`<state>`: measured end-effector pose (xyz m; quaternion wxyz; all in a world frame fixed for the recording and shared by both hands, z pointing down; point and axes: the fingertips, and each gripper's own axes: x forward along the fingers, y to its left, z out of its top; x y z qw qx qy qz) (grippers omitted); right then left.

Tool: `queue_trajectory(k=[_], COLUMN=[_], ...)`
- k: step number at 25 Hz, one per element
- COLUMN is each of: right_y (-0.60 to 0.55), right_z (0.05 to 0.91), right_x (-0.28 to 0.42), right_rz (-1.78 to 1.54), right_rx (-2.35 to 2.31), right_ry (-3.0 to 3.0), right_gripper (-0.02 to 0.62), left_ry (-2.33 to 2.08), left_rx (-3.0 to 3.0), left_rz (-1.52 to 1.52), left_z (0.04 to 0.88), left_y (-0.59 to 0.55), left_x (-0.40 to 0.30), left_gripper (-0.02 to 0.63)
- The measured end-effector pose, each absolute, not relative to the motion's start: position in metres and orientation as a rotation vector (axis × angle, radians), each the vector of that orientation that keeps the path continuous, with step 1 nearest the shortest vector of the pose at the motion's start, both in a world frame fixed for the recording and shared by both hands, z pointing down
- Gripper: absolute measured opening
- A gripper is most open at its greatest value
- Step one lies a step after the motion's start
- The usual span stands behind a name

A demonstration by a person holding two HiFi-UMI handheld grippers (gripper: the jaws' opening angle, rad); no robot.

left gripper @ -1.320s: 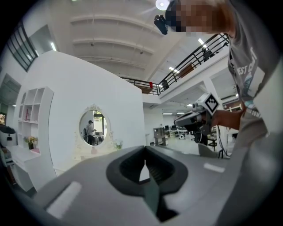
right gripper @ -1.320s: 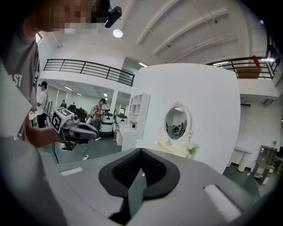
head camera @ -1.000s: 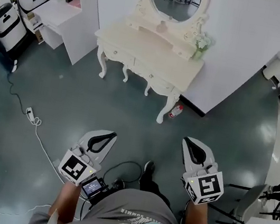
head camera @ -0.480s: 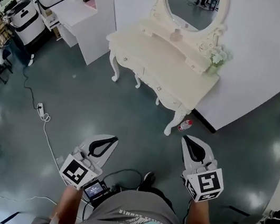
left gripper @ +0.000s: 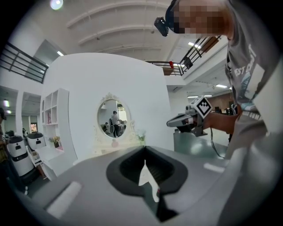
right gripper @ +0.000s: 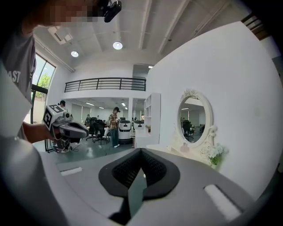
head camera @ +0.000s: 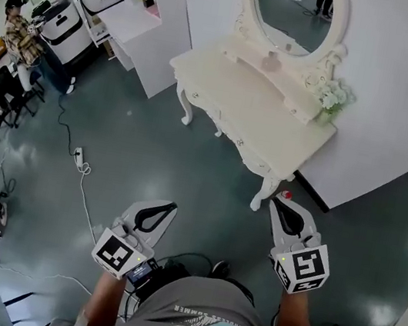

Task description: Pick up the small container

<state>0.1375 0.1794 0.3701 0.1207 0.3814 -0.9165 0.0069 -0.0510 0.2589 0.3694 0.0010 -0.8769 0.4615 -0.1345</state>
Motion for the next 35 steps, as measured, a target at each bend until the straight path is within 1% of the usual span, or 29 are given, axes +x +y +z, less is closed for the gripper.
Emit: queue_trajectory(k=[8, 16, 27, 35], right_y=[0.159, 0.129, 0.058, 0.014], right_z=[0.381, 0.383, 0.366, 0.361], right_x=[0.155, 0.17, 0.113, 0.085], right_rz=[0.066, 0.101, 0.09, 0.096], right_rx=[1.163, 1.364, 1.575, 1.695], right_ry=[-2.655, -2.523, -2.377, -2.254], right_gripper=[0.0, 0.0, 0.0, 0.0], left_ry=[1.379, 1.146, 0.897, 0.743], left_rx=[-2.77, -2.866, -2.939, -2.982], left_rz=[-0.423, -0.356, -0.295, -0.241], left_z=[0.364, 0.364, 0.359, 0.359], left_y=[0.223, 0.154, 0.035, -0.03], left_x=[-0.034, -0.029, -0.087, -0.119], left_gripper=[0.002, 0.002, 0.002, 0.002])
